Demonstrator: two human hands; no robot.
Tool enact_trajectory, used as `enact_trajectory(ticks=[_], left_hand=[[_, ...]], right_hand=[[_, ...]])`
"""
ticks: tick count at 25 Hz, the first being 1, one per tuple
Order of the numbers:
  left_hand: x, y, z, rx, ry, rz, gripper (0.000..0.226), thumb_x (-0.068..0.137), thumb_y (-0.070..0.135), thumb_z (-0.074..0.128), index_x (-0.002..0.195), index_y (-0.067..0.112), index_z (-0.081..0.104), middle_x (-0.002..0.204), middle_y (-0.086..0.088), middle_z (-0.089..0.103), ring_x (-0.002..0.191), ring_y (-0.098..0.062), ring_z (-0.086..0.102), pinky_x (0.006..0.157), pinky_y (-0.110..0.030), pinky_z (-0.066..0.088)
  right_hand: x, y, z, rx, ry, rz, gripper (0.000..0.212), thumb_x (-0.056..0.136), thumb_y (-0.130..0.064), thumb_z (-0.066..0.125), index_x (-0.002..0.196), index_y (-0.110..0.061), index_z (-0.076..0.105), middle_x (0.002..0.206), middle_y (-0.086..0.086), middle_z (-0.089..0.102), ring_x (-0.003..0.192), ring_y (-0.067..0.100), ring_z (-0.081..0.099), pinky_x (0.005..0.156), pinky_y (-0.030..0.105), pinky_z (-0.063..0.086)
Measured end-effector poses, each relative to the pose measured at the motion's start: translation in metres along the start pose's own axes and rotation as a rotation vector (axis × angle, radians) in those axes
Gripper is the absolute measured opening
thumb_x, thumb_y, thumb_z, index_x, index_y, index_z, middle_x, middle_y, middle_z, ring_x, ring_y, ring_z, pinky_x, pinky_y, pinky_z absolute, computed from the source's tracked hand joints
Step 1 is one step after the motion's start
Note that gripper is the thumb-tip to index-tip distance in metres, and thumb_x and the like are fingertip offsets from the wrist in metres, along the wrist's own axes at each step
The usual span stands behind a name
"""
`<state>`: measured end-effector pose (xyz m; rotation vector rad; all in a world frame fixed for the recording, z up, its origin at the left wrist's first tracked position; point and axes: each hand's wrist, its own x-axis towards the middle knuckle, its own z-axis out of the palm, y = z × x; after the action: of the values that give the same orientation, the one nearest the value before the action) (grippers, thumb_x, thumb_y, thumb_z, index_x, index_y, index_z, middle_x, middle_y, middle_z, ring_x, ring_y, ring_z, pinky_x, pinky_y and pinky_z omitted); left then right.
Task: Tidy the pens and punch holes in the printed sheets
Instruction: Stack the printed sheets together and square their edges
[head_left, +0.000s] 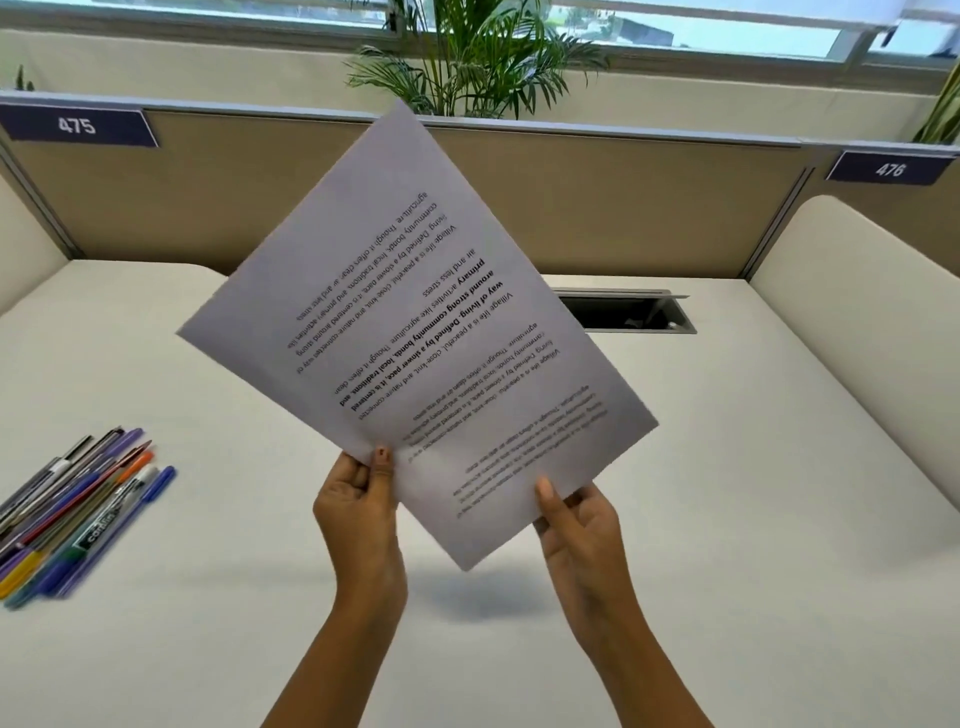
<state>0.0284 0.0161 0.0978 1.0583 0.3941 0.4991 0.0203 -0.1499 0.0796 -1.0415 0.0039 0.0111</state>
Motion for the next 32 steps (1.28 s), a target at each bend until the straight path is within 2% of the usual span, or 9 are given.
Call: enact_trajectory(ticks=[2,7,9,13,16,19,22,26,32], left_hand=[[-0.007,-0.005,-0.001,-0.085,-0.076,-0.055,0.022,0.093,0.01,0.054,0.109,0.019,0.067,0.106,0.005,0.074,0.103,-0.011,0.068,0.081,-0.018,0.054],[0.017,0.017,-0.036,-0.273,-0.186,-0.034,0.024,0.091,0.008,0.05,0.112,0.01,0.062,0.109,0.002,0.073,0.104,-0.012,0.067,0.084,-0.023,0.055],[0.031,0.032,-0.057,-0.183,-0.229,0.02,0.023,0.088,0.01,0.053,0.108,0.013,0.065,0.105,0.003,0.074,0.101,-0.012,0.068,0.085,-0.025,0.056],[0.041,0.052,-0.086,0.19,-0.292,0.119,0.015,0.08,0.019,0.061,0.087,0.025,0.073,0.087,0.009,0.075,0.086,-0.009,0.069,0.08,-0.021,0.057],[0.034,0.052,-0.086,0.428,-0.341,0.226,0.013,0.079,0.021,0.064,0.09,0.026,0.069,0.088,0.012,0.075,0.085,-0.007,0.068,0.076,-0.015,0.055],[0.026,0.043,-0.075,0.448,-0.316,0.286,0.013,0.083,0.018,0.062,0.095,0.024,0.065,0.091,0.021,0.073,0.085,0.002,0.068,0.074,-0.008,0.051],[0.024,0.024,-0.071,0.475,-0.226,0.261,0.013,0.091,0.012,0.059,0.101,0.019,0.062,0.087,0.026,0.071,0.08,0.006,0.065,0.069,-0.007,0.05],[0.012,-0.004,-0.074,0.538,-0.226,0.178,0.017,0.095,0.008,0.054,0.094,0.022,0.064,0.089,0.014,0.071,0.083,-0.008,0.064,0.071,-0.016,0.052],[0.008,-0.006,-0.069,0.551,-0.17,0.269,0.025,0.095,0.011,0.055,0.092,0.035,0.062,0.091,0.013,0.071,0.08,-0.003,0.063,0.068,-0.009,0.05]], right_hand=[[-0.003,0.002,0.008,-0.082,0.046,-0.038,0.026,0.085,-0.025,0.064,0.111,-0.022,0.067,0.118,0.001,0.07,0.112,0.017,0.064,0.094,0.028,0.053],[0.002,-0.024,-0.01,-0.281,0.139,-0.156,0.016,0.087,-0.015,0.06,0.101,-0.011,0.068,0.104,-0.002,0.075,0.1,0.013,0.068,0.082,0.018,0.053],[0.006,-0.038,-0.023,-0.369,0.145,-0.195,0.012,0.09,-0.009,0.058,0.098,-0.012,0.067,0.099,-0.004,0.075,0.096,0.012,0.068,0.079,0.018,0.054],[0.01,-0.062,-0.038,-0.45,0.115,-0.227,0.015,0.092,-0.003,0.056,0.094,-0.014,0.066,0.094,-0.011,0.075,0.088,0.005,0.069,0.076,0.014,0.054],[0.012,-0.071,-0.042,-0.52,0.102,-0.248,0.015,0.092,-0.003,0.056,0.091,-0.016,0.064,0.09,-0.015,0.075,0.085,0.004,0.069,0.072,0.011,0.053],[0.012,-0.068,-0.044,-0.546,0.108,-0.273,0.016,0.09,-0.007,0.06,0.095,-0.02,0.067,0.094,-0.013,0.075,0.086,0.007,0.07,0.071,0.012,0.054],[0.011,-0.051,-0.054,-0.557,0.141,-0.247,0.02,0.09,-0.009,0.061,0.102,-0.024,0.067,0.098,-0.008,0.074,0.089,0.012,0.07,0.074,0.017,0.057],[0.005,-0.017,-0.073,-0.571,0.202,-0.137,0.026,0.091,-0.003,0.059,0.112,-0.018,0.062,0.105,-0.003,0.07,0.1,0.02,0.067,0.083,0.021,0.057],[0.006,-0.016,-0.08,-0.522,0.252,-0.183,0.031,0.09,-0.004,0.061,0.103,-0.031,0.065,0.097,-0.014,0.074,0.091,0.005,0.07,0.075,0.012,0.055]])
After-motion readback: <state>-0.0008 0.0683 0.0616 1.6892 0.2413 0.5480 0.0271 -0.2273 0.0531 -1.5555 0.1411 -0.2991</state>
